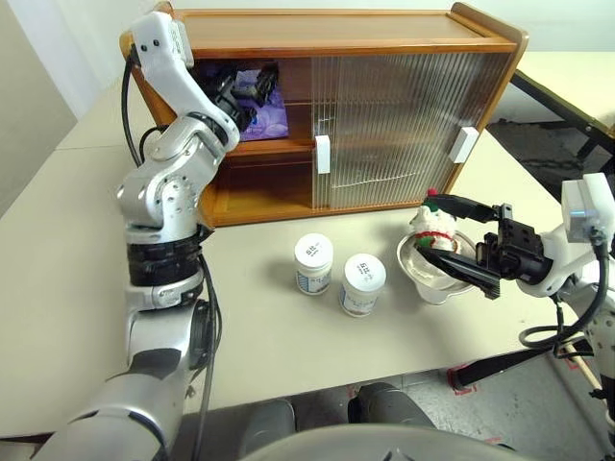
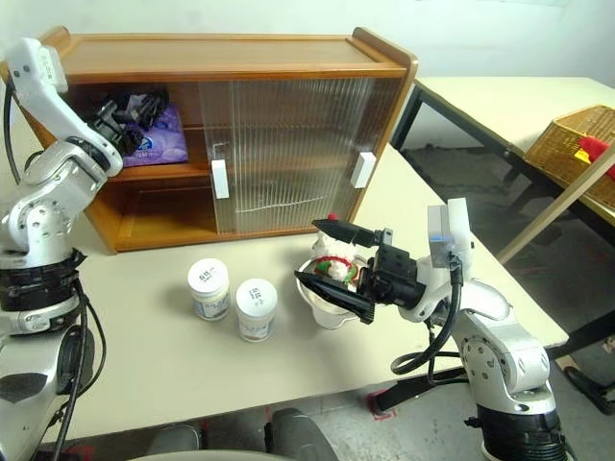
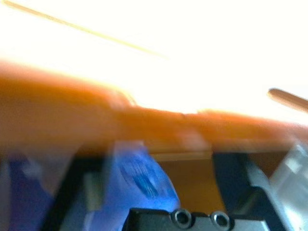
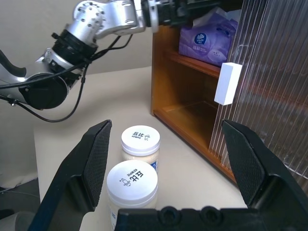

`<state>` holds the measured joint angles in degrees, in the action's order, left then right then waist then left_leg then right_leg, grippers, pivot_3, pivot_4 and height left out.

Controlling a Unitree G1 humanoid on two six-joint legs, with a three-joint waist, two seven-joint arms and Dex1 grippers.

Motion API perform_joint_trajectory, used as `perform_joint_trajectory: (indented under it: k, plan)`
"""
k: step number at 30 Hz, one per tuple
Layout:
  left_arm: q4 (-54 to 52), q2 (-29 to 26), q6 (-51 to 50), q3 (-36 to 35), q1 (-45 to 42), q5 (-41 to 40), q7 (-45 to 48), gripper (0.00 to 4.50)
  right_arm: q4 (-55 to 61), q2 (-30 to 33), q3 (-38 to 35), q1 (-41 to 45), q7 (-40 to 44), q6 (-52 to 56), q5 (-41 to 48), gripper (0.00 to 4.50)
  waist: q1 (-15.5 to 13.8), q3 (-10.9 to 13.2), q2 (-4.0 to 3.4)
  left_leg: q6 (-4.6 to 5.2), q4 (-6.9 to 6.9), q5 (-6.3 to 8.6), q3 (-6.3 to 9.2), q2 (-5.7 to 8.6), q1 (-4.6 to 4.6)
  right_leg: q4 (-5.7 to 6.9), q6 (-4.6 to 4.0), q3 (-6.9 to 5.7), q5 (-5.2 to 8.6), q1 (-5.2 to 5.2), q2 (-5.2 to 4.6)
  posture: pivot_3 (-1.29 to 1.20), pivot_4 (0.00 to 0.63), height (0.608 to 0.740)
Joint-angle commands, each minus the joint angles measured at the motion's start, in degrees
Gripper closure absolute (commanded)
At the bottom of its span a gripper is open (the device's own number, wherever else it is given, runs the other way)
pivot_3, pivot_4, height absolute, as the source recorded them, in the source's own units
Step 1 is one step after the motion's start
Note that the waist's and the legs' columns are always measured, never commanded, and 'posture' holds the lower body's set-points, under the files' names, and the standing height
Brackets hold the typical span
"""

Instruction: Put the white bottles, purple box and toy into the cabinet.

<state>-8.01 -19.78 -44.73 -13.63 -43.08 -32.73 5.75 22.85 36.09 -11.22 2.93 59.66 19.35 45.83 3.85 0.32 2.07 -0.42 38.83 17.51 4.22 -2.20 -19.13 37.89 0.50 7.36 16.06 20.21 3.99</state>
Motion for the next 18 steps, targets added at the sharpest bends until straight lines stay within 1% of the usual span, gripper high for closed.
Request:
perform_joint_trajectory:
  k: [1,3,6,7,9,12,14,15,17,18]
  plan:
    - [-8.17,-2.66,-8.22,-1.63,2.77,-4.5,0.6,0.04,-0.76,-0.17,-0.07,0.15,0.57,-0.38,-0.13,0.0,-0.01,0.0,0.0,0.0,0.0,0.0,0.0,0.0,0.0,0.0,-0.03,0.0,-0.01,0.0,0.0,-0.12,0.0,0.74]
    - [-12.57,-4.79,-12.06,-2.72,4.95,-6.86,1.29,0.04,-1.14,-0.24,0.06,0.42,0.74,-0.5,-0.24,0.0,-0.05,0.0,0.0,0.0,-0.01,0.0,0.0,0.0,0.0,0.0,-0.07,-0.01,-0.02,0.01,0.0,-0.11,0.0,0.74]
    - [-17.39,-8.57,-14.2,-4.46,9.7,-9.04,3.75,0.04,-1.79,-0.34,0.41,0.79,1.24,-0.67,-0.41,0.0,-0.14,-0.03,-0.03,-0.01,-0.03,0.01,0.01,-0.01,0.03,0.0,-0.42,-0.01,-0.19,0.0,0.0,-0.1,0.0,0.74]
    - [-18.66,-10.15,-13.56,-4.43,12.0,-8.4,4.72,0.22,-1.98,-0.4,0.57,0.99,1.37,-0.69,-0.49,0.0,-0.2,-0.02,-0.03,-0.01,-0.04,0.02,0.01,-0.01,0.06,0.01,-0.47,-0.01,-0.17,-0.01,0.0,-0.1,0.0,0.74]
    - [-20.77,-13.55,-10.11,-1.91,17.64,-4.99,7.7,0.66,-2.48,-0.51,0.92,1.71,1.68,-0.62,-0.61,0.0,-0.24,-0.04,-0.05,-0.01,-0.07,0.02,0.03,-0.02,0.12,0.03,-0.52,-0.01,-0.17,0.0,0.0,-0.09,0.0,0.74]
    - [-21.73,-15.18,-4.04,1.37,22.1,-0.61,10.06,1.61,-2.99,-0.53,1.17,2.28,2.11,-0.57,-0.74,0.0,-0.58,-0.03,-0.02,-0.02,-0.06,0.03,0.07,-0.03,0.17,0.11,-0.61,-0.02,-0.16,0.02,0.01,-0.09,0.0,0.74]
    - [-21.03,-14.6,0.86,3.64,24.71,3.54,10.15,2.4,-3.43,-0.4,1.16,2.57,2.5,-0.61,-0.88,0.0,-1.1,-0.04,-0.02,-0.02,-0.01,0.03,0.1,-0.03,0.16,0.13,-0.66,-0.04,-0.19,0.04,0.01,-0.08,0.0,0.74]
    - [-20.56,-14.32,2.62,4.28,25.44,5.0,10.19,2.72,-3.58,-0.37,1.16,2.71,2.62,-0.59,-0.93,0.0,-1.19,-0.04,-0.02,-0.02,0.01,0.03,0.11,-0.03,0.19,0.13,-0.68,-0.04,-0.2,0.02,0.01,-0.08,0.0,0.74]
    - [-18.55,-13.19,5.8,4.81,26.09,8.78,8.16,3.41,-3.77,-0.36,1.03,2.54,3.02,-0.72,-1.01,0.0,-1.27,-0.04,0.0,-0.02,0.01,0.03,0.12,-0.03,0.18,0.13,-0.73,-0.04,-0.23,0.03,0.01,-0.09,0.0,0.74]
    - [-17.67,-12.52,6.89,4.78,26.19,10.14,7.28,3.82,-3.83,-0.37,1.0,2.45,3.17,-0.79,-1.08,0.0,-1.25,-0.04,0.0,-0.02,0.0,0.03,0.12,-0.04,0.18,0.14,-0.75,-0.05,-0.24,0.03,0.01,-0.09,0.0,0.74]
